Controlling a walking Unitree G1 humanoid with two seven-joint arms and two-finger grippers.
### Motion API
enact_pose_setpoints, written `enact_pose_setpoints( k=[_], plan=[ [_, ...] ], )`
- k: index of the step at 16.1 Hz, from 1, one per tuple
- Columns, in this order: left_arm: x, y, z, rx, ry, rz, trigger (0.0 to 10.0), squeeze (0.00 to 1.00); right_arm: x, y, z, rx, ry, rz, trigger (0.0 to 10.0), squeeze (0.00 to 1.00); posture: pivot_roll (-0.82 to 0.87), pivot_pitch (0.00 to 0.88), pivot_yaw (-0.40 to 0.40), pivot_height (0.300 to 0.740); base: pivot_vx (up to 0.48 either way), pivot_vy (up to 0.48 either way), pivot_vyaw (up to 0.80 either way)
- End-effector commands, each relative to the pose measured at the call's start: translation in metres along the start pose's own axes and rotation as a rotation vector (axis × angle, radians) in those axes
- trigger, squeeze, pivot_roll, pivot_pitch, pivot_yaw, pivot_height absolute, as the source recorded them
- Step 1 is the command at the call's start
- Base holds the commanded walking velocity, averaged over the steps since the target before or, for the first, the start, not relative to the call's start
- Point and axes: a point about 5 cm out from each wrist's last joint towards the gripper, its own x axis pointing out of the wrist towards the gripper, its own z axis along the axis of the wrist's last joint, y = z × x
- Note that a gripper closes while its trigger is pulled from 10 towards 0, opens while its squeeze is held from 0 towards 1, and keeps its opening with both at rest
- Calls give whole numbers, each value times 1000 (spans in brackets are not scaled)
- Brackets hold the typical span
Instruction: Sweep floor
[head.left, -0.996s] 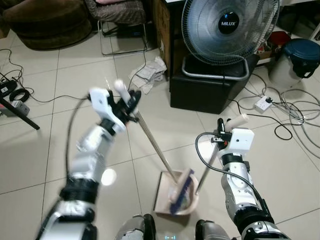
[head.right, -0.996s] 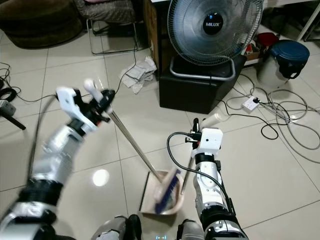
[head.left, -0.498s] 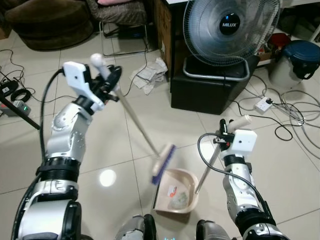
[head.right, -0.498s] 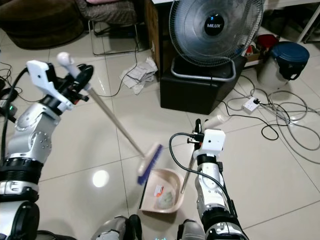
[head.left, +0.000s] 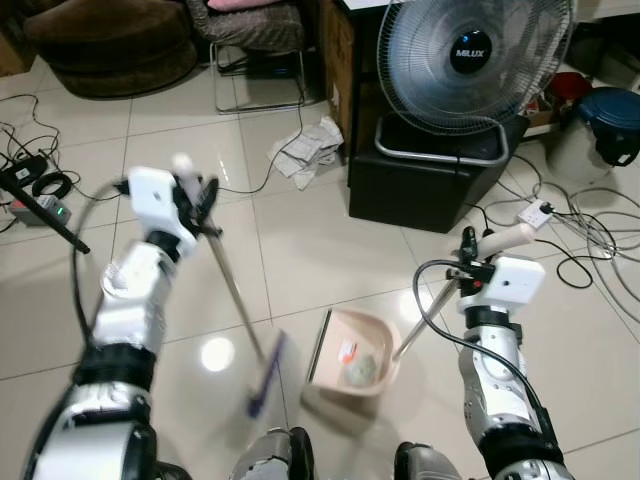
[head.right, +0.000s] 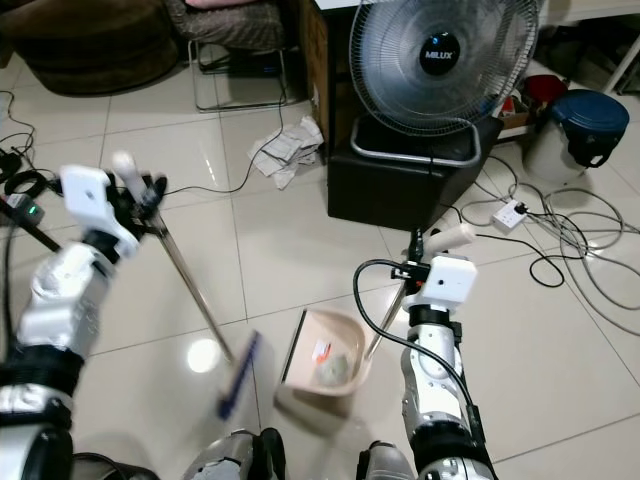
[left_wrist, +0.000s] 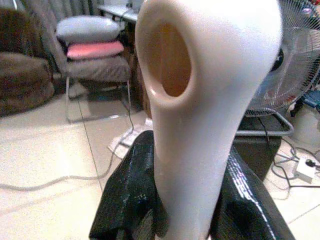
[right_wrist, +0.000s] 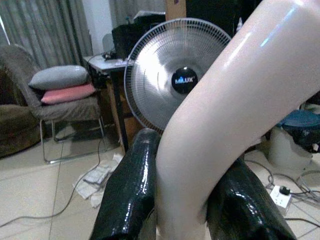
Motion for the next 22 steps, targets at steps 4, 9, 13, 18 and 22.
enact_pose_setpoints(
  k=[4,9,13,18,22],
  plan=[
    [-8,-15,-10,18,-18,35,10000,0,4,-9,29,9,-75,-39,10000,0,-46,115,95,740,0,0,0],
    [-28,-38,-26,15,14,4,10000,0,13,-6,60,47,-104,-31,10000,0,-79,106,97,740,0,0,0],
    [-42,-51,-30,76,23,-24,10000,0,16,-5,78,61,-99,-23,10000,0,-83,97,92,740,0,0,0],
    [-52,-54,-29,137,37,-36,10000,0,20,-2,86,87,-50,-20,10000,0,-81,87,75,740,0,-70,0],
    [-58,-51,-26,162,46,-31,10000,0,23,7,92,129,-27,24,10000,0,-71,80,79,740,0,-425,0]
  ],
)
